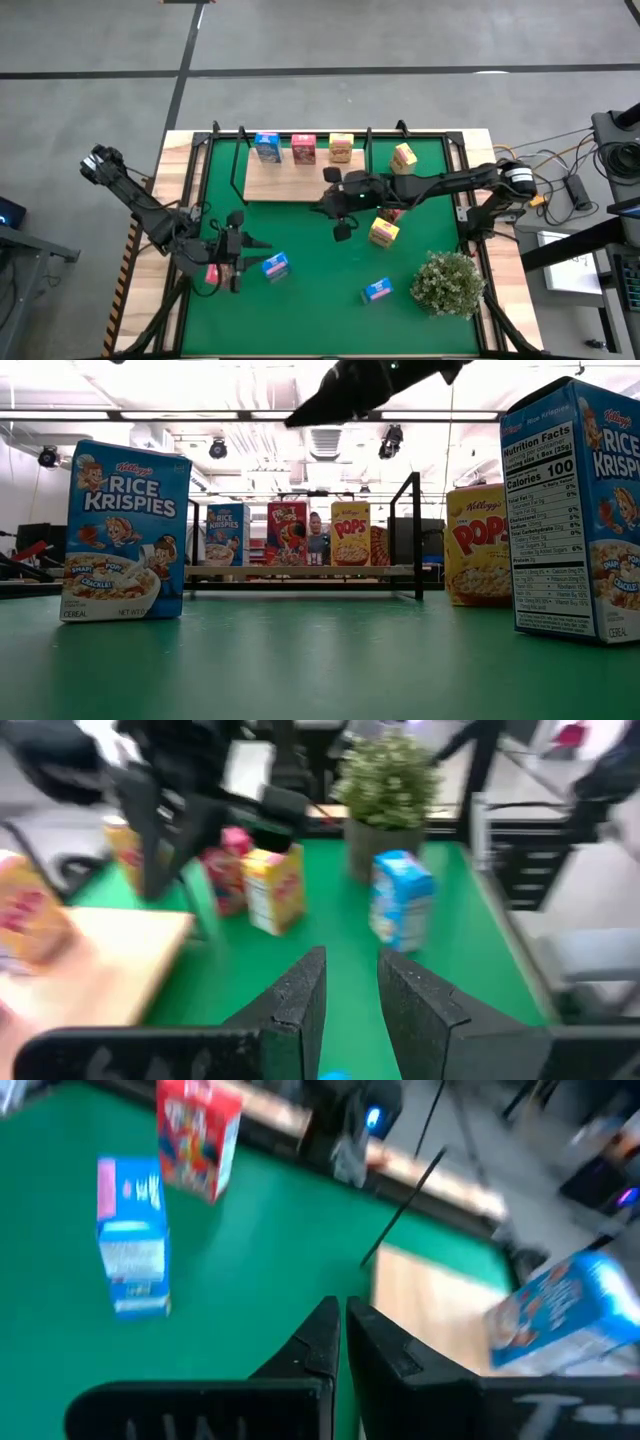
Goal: Stack cereal on shelf
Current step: Put the left blue cereal box on the shelf aligned with the other blue cereal box
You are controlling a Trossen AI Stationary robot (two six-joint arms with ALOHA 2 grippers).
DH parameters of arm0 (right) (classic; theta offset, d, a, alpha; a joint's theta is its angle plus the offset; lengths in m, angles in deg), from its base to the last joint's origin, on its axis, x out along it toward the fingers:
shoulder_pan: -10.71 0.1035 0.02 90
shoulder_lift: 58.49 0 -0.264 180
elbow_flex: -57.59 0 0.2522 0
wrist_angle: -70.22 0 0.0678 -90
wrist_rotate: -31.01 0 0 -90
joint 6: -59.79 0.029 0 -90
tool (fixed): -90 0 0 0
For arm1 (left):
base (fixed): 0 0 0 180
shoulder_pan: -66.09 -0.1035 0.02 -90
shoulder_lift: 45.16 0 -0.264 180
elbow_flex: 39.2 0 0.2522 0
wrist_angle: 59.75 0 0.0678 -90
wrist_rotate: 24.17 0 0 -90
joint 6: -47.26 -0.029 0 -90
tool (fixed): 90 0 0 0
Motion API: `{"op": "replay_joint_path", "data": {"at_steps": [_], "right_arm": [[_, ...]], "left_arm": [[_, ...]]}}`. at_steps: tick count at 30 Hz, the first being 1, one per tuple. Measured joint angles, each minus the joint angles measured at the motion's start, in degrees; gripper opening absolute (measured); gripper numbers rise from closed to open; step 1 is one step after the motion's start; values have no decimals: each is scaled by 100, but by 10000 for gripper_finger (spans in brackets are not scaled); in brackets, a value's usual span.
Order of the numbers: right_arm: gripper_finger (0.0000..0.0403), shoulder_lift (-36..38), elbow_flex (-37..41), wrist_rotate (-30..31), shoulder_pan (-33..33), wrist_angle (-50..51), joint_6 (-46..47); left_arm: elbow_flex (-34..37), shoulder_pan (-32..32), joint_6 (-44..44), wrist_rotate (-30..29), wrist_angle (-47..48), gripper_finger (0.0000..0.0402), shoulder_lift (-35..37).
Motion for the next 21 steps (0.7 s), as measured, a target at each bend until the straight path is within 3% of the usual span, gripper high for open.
{"op": "replay_joint_path", "data": {"at_steps": [5,10,15,21], "right_arm": [[13,263,447,-1,0,-1106,-285],[13,307,704,0,0,-1894,-583],[13,309,725,-2,0,-1974,-696],[13,309,651,-3,0,-1934,-940]], "left_arm": [[-555,52,819,301,508,77,-379],[-1147,154,2203,517,1427,77,-1015],[-1708,297,3331,568,2482,77,-1820],[-2605,326,3874,611,3504,77,-2648]]}}
